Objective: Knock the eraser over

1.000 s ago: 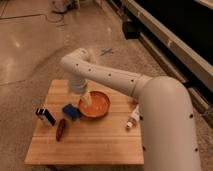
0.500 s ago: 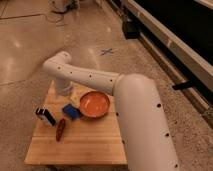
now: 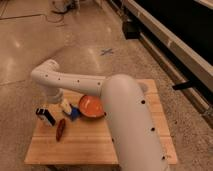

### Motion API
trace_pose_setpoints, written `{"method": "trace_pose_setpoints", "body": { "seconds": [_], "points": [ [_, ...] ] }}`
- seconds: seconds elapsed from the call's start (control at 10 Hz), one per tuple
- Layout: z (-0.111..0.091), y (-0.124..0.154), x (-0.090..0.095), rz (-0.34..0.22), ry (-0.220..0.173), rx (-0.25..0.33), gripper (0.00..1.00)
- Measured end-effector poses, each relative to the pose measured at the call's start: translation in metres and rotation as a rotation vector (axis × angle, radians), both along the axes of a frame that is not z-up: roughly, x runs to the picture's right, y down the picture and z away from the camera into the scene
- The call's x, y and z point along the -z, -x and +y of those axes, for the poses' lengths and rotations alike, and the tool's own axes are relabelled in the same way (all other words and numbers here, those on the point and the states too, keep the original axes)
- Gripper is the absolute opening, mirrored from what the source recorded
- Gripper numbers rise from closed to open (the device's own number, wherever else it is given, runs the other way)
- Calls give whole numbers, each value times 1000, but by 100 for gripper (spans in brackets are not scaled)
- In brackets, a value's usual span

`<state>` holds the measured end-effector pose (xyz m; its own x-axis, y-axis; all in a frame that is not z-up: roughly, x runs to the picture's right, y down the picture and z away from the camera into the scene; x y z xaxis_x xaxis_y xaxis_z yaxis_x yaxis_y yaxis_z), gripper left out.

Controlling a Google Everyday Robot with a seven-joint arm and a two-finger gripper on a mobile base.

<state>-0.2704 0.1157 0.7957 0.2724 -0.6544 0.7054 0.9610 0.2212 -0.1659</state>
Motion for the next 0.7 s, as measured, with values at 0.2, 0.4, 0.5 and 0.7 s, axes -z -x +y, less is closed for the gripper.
{"method": "trace_pose_setpoints", "body": {
  "seconds": [0.2, 0.4, 0.5, 0.7],
  "points": [
    [18, 2, 7, -33, 22, 16, 80],
    [32, -5, 14, -56, 45, 17, 80],
    [37, -9, 19, -69, 56, 13, 80],
    [43, -17, 26, -86, 78, -8, 80]
  ]
}}
